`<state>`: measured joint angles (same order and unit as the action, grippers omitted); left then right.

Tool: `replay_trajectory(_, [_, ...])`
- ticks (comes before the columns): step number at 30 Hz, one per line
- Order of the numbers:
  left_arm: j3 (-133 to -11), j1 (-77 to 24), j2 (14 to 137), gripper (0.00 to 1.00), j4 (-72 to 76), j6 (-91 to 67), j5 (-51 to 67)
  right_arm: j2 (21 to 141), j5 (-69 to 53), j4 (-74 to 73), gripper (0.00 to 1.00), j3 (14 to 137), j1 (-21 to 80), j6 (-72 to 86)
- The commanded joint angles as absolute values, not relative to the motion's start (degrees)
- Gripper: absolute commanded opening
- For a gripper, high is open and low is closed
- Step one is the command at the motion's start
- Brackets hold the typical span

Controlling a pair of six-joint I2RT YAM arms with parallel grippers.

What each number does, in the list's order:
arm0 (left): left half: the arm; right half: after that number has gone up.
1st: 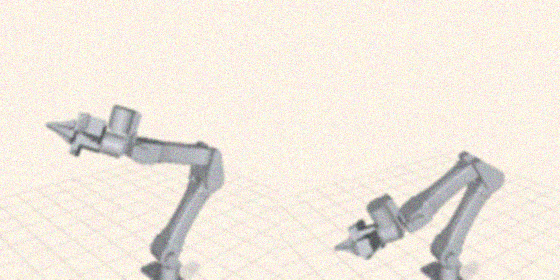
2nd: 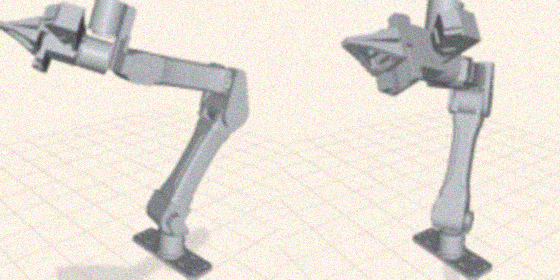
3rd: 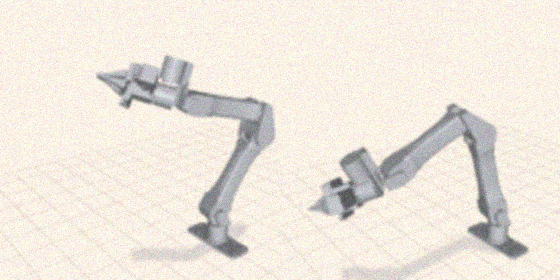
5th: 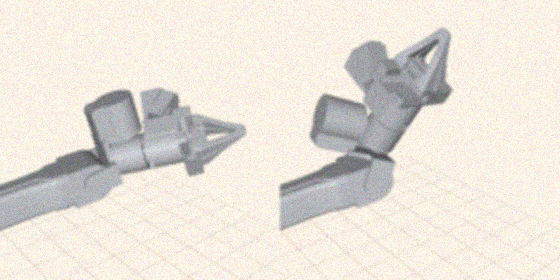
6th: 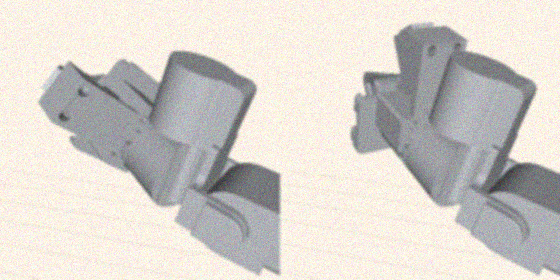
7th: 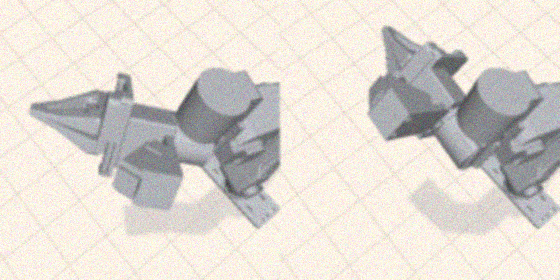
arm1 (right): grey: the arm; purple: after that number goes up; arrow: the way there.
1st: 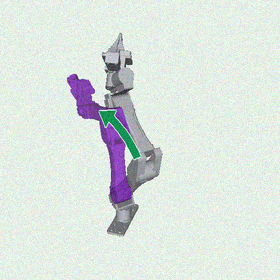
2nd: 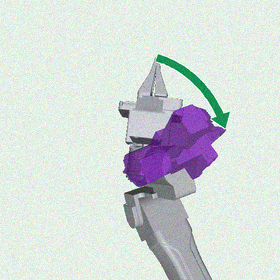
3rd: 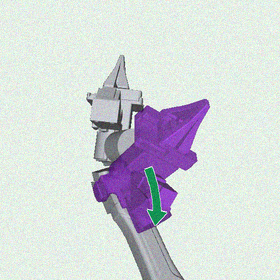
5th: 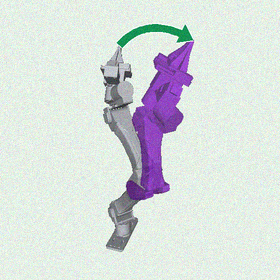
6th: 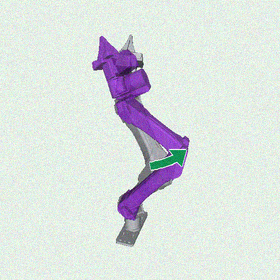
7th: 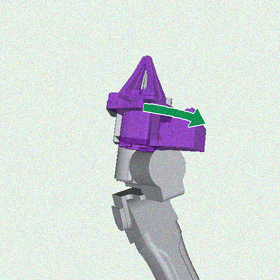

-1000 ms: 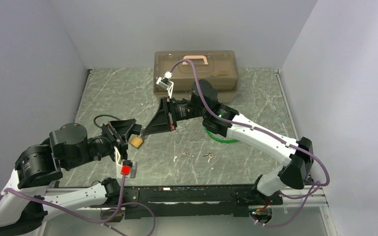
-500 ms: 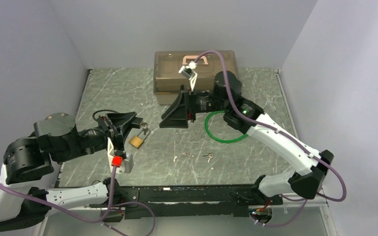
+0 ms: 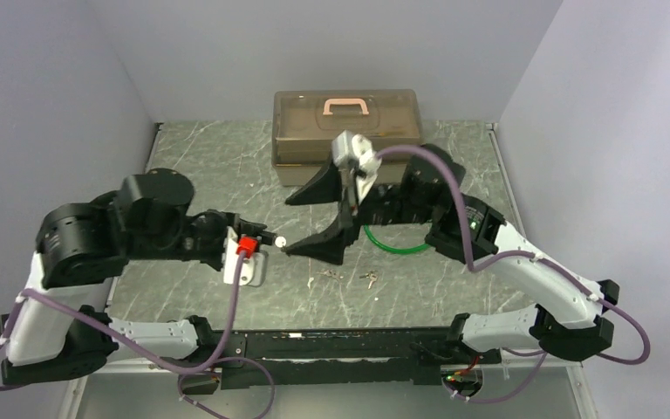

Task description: Unlock with the key

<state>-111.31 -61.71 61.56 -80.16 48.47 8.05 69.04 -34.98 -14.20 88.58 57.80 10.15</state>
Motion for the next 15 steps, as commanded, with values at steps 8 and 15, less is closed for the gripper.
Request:
replay_trajectory(8, [-113.93, -59.35, 63.35, 0.0, -82.01, 40.14, 15.74, 72.41, -15.58, -22.75, 0.78, 94.68, 71.95, -14.49])
replay_trajectory(15, [-114.97, -57.76, 63.82, 0.0, -82.09, 39.32, 17.18, 73.75, -11.72, -24.31, 0.63, 95.25, 74.25, -16.68])
